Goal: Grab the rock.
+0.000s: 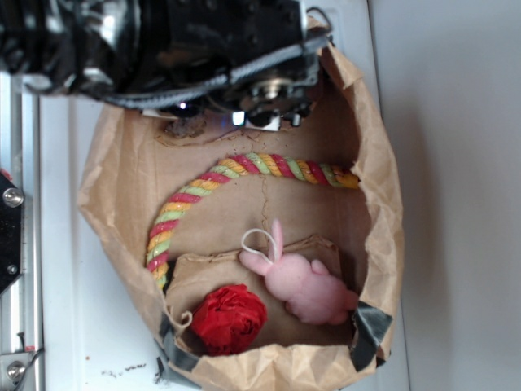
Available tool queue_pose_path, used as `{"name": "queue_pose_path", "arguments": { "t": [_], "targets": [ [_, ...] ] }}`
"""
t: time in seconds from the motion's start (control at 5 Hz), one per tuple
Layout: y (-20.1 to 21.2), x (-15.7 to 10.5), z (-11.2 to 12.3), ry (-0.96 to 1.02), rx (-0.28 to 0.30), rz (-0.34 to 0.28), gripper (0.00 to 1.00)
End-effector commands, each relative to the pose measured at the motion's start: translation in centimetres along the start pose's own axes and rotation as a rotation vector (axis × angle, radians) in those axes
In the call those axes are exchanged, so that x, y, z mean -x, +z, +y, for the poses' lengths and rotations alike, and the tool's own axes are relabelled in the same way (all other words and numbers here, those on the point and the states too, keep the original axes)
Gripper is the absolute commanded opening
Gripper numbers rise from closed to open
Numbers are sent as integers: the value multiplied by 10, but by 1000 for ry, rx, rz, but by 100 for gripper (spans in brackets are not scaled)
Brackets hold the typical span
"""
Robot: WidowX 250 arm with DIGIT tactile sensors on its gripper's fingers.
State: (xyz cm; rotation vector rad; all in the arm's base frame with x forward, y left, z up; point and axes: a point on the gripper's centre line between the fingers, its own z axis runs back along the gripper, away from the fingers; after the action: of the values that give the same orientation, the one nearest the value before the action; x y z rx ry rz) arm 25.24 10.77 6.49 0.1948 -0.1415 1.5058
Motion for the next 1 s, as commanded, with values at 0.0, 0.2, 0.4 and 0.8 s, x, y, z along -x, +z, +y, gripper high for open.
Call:
{"name": "queue_pose_path", "arguments": {
  "t": [0.0,0.2,0.4,0.8],
  "targets": [
    [5,-5,1,28,87,-85,100],
    [-7,1,4,14,91,-114,100],
    [-10,5,8,11,106,-113,100],
    [-22,14,7,2,107,-133,100]
  ]
}}
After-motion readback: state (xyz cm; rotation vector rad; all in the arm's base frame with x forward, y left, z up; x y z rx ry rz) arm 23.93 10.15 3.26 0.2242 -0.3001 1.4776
